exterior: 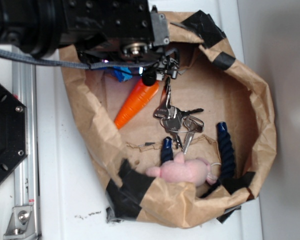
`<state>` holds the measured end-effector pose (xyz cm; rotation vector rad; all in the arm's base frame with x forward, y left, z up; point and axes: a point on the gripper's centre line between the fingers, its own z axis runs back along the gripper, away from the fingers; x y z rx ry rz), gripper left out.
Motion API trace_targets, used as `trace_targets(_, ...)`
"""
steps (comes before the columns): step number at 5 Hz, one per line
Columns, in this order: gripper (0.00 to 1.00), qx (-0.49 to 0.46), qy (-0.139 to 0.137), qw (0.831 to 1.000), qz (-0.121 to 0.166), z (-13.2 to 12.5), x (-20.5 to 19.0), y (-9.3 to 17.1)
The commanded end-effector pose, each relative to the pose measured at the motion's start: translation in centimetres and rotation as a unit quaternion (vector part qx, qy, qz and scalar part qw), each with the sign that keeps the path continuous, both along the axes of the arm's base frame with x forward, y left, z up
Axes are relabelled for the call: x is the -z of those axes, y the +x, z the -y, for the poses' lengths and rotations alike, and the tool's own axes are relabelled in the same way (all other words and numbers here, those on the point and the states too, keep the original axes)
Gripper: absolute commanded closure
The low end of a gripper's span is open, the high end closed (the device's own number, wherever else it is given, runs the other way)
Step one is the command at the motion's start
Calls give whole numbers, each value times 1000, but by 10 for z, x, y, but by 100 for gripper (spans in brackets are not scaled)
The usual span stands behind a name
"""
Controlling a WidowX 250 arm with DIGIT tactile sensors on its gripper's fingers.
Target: Grab the blue sponge.
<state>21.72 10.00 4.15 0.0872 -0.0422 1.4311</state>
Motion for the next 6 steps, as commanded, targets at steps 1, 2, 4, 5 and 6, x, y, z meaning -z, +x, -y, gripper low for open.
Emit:
trace_targets(1, 0, -56, -37, 993, 102, -7, 6, -20)
trace_targets(2, 0, -65, -32, 993, 98, -6, 7, -15)
trace_targets(4, 0, -66, -31, 993, 93, -5, 7, -9)
trace_targets(5, 100, -85, -10, 995, 56, -2, 4, -7)
trace_targets(6, 100, -78, -3, 995, 56, -1, 4, -6)
